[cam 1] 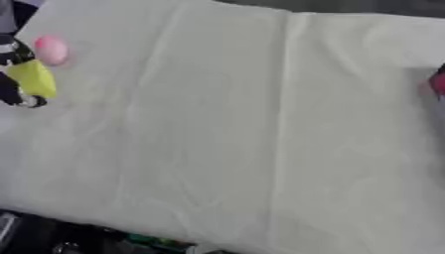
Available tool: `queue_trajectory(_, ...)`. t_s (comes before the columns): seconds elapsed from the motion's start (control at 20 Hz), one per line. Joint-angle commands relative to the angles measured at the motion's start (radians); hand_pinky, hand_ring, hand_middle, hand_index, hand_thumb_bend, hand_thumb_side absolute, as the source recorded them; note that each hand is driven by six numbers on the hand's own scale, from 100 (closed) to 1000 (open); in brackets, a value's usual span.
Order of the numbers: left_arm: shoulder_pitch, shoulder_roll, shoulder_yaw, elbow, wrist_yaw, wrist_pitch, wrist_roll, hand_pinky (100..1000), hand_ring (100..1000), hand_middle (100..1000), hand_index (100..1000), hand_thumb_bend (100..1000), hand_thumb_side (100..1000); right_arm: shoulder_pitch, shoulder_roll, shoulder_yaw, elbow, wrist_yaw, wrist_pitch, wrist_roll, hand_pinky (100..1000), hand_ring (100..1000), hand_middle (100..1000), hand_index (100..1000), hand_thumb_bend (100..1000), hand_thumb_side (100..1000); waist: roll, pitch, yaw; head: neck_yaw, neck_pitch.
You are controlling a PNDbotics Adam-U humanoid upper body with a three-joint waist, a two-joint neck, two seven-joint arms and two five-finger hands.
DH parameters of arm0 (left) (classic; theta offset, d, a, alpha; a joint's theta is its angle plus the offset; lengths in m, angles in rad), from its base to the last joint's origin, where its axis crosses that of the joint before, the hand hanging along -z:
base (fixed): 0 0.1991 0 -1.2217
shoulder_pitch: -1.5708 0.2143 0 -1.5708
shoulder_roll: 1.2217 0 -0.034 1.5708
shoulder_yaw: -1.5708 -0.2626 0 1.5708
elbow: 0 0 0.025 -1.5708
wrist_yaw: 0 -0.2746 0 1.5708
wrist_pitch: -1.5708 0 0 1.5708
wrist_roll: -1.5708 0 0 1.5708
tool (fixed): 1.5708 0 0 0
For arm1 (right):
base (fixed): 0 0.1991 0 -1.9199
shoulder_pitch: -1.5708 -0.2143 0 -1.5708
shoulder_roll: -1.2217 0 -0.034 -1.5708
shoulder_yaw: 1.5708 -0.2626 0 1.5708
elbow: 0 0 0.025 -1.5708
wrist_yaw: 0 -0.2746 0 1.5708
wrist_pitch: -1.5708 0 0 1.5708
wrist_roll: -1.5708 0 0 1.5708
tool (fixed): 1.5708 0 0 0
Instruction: Pick up the objects with one hand, pass them to the other hand, and then place them into the box on the other side of the table.
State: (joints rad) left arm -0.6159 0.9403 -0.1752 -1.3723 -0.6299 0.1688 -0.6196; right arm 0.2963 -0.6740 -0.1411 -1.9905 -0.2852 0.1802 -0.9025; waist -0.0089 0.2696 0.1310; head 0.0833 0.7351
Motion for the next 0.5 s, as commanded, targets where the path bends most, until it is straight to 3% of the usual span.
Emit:
queue_trajectory(0.05, -0.019, 0.045, 0.017, -0.061, 0.035, 0.013, 0.009, 801, 730, 616, 505, 203, 144, 0.002, -0.032, -0.015, -0.009, 0.008, -0.001, -0.004, 641, 700, 698, 783, 827, 227, -0.007, -0.015, 0.000, -0.007, -0.015)
queue_trajectory(0.25, -0.033, 0.029, 0.004, -0.125, 0.105, 0.024, 0.026, 805, 714, 611, 502, 100, 149, 0.002, -0.041, -0.016, -0.009, 0.008, -0.006, -0.004, 641, 700, 699, 784, 827, 227, -0.010, -0.019, -0.001, -0.019, -0.014)
queue_trajectory(0.5, -0.057, -0.004, -0.023, -0.189, 0.199, 0.037, 0.060, 796, 686, 599, 497, 100, 166, -0.006, -0.057, -0.016, -0.009, 0.010, -0.025, 0.001, 642, 701, 700, 785, 826, 226, -0.014, -0.025, -0.002, -0.045, -0.013)
